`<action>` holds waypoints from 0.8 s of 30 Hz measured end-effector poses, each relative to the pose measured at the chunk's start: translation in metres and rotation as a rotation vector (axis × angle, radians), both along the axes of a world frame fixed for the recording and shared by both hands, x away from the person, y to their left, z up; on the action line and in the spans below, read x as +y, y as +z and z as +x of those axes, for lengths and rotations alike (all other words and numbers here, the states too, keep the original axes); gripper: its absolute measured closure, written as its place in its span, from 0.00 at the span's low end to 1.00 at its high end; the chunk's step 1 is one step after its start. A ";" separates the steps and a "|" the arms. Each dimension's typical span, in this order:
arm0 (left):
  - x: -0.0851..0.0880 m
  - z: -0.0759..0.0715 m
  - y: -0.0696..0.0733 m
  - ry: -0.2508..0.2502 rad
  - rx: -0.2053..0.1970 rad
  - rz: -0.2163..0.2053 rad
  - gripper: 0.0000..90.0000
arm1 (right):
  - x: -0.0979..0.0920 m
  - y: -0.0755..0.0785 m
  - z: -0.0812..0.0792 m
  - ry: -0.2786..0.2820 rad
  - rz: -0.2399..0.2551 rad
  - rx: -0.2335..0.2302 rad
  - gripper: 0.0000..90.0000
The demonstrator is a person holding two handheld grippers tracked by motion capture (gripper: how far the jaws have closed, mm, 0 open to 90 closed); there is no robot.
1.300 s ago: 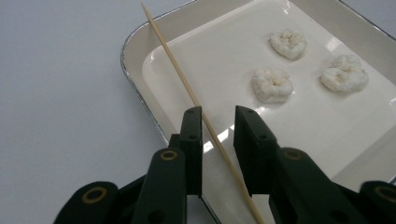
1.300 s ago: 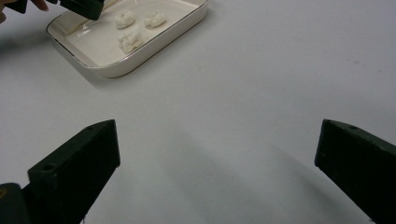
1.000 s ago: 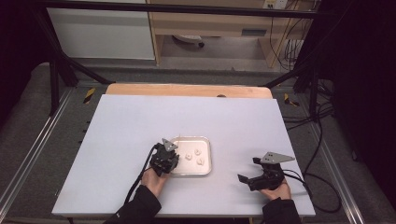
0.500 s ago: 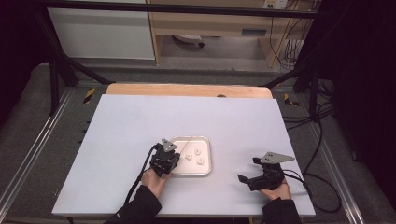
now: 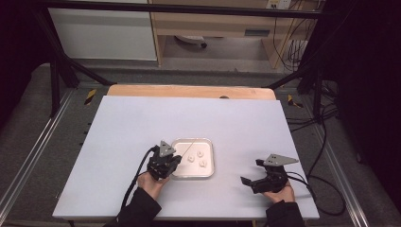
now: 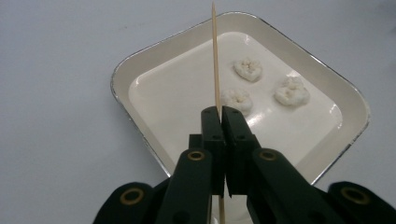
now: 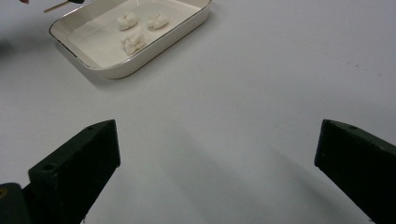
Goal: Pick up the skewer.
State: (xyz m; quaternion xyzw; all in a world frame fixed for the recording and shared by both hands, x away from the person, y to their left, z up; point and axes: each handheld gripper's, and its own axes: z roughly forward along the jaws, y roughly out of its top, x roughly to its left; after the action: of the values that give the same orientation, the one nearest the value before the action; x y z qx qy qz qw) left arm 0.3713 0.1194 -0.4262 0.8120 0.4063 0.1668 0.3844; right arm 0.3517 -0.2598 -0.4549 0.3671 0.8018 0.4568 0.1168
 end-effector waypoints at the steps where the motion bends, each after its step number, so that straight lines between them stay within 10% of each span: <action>1: 0.001 0.000 0.001 -0.009 0.004 -0.005 0.98 | 0.000 0.000 0.000 0.000 -0.002 0.000 0.01; 24: -0.014 -0.011 0.006 -0.198 0.006 0.009 0.98 | 0.015 0.005 -0.002 0.036 -0.086 -0.029 0.01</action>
State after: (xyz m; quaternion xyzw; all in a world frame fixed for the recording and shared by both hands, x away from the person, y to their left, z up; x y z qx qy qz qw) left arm 0.3608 0.1051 -0.4207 0.8504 0.3244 0.1274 0.3941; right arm 0.3497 -0.2450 -0.4499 0.3408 0.8252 0.4294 0.1360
